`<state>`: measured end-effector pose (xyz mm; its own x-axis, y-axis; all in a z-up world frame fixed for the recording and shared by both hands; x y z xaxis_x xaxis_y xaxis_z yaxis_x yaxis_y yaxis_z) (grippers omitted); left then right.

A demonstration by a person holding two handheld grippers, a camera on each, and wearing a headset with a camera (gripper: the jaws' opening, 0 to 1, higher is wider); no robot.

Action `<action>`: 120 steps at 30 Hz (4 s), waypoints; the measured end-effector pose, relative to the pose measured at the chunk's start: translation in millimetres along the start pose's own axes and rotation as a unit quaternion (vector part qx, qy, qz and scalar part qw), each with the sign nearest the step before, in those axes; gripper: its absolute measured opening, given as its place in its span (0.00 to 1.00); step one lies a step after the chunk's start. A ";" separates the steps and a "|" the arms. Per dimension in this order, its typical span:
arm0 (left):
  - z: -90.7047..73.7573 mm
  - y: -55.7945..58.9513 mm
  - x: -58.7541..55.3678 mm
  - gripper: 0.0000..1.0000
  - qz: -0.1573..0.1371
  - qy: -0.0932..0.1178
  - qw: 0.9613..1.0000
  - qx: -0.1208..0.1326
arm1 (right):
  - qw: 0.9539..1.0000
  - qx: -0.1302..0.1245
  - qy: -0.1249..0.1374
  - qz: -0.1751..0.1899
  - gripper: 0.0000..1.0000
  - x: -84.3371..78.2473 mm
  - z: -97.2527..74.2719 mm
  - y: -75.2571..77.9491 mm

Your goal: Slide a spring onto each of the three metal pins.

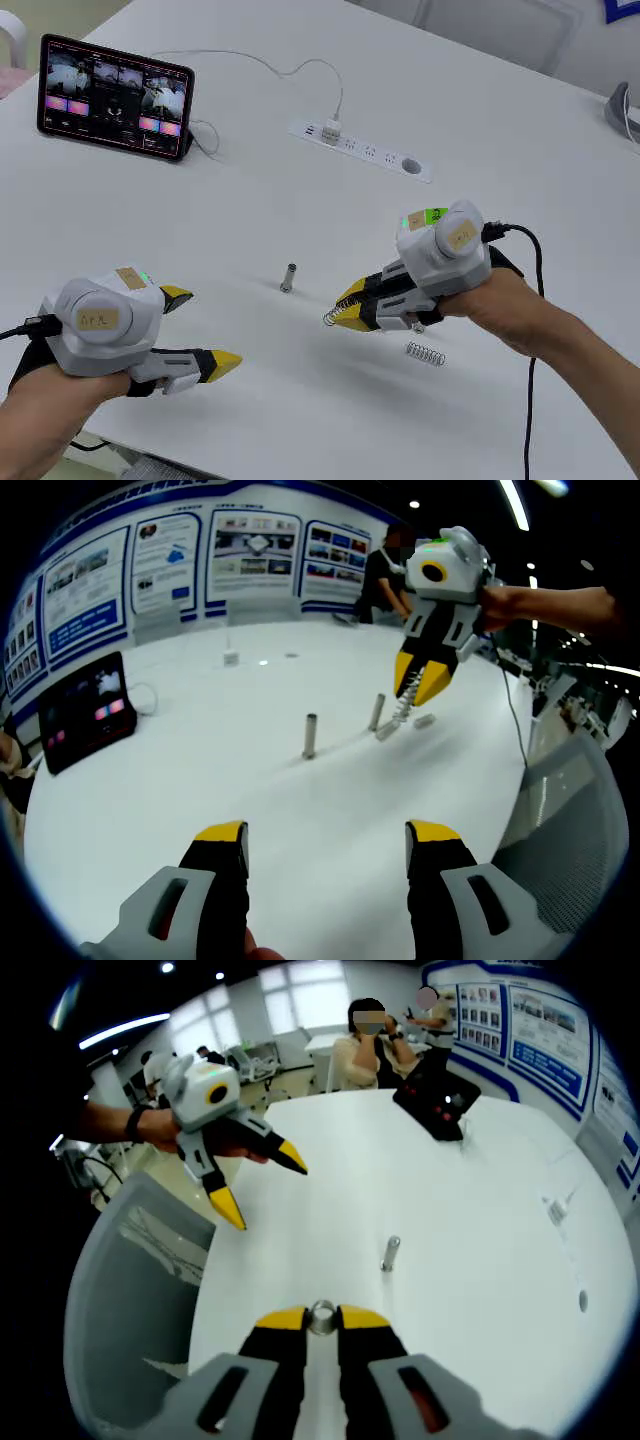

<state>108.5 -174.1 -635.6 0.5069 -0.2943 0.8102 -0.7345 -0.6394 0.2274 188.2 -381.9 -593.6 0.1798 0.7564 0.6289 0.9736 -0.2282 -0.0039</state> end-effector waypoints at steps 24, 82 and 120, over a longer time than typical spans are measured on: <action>-2.6 -0.5 3.0 0.65 -0.004 0.010 1.000 0.006 | 1.000 -0.013 -0.007 -0.021 0.13 19.7 24.2 26.7; -15.7 3.9 -8.7 0.64 -0.013 -0.004 1.000 0.009 | 0.996 0.000 -0.035 -0.084 0.13 43.0 72.4 39.5; -12.6 3.0 -2.9 0.63 -0.021 0.008 1.000 0.013 | 0.993 -0.014 -0.062 -0.095 0.24 18.4 90.8 49.1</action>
<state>99.2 -166.2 -630.4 0.5302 -0.2561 0.8083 -0.7002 -0.6698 0.2471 252.1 -323.6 -652.8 0.0109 0.8570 0.5152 0.9877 -0.0895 0.1280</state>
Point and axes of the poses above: the centre of the closed fingertips' face, and the gripper's own axes: z roughly forward along the fingers, y roughly to its right, x roughly out of its top, the point moved 7 cm from there along -z, roughly backward along the fingers, and after that the axes turned 10 degrees about -x, right-handed, at the moved point
